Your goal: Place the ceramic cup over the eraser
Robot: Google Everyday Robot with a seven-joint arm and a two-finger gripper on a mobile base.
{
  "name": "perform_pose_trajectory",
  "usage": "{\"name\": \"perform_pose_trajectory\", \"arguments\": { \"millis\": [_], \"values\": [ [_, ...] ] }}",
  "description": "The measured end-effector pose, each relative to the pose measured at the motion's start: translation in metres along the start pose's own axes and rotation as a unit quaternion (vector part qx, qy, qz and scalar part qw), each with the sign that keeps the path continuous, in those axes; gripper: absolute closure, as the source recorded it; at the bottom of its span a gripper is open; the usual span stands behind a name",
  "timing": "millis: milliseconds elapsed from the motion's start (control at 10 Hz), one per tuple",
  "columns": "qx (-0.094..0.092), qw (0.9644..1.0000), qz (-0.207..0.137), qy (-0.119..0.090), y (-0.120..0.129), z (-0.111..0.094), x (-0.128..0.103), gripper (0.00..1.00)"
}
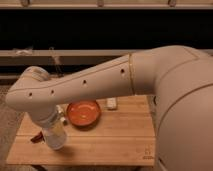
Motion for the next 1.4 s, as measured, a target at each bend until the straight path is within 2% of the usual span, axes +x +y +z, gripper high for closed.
{"name": "perform_pose_trajectory", "arguments": {
  "millis": [100,300,700,800,1000,1200,1400],
  "values": [
    [-0.001,0.9999,-0.010,-0.005,-0.009,0.002,-0.011,1.00],
    [-0.006,0.9997,-0.022,-0.003,-0.015,0.004,-0.012,1.00],
    [0.000,0.9994,-0.035,0.002,-0.027,0.012,-0.011,0.97],
    [0.004,0.9993,-0.037,0.008,-0.028,0.018,-0.007,0.89],
    [0.005,0.9992,-0.040,0.006,-0.027,0.042,-0.003,0.69],
    [0.004,0.9991,-0.043,-0.001,-0.024,0.067,0.003,0.46],
    [0.009,0.9987,-0.049,-0.012,-0.021,0.080,0.005,0.28]
  ]
}}
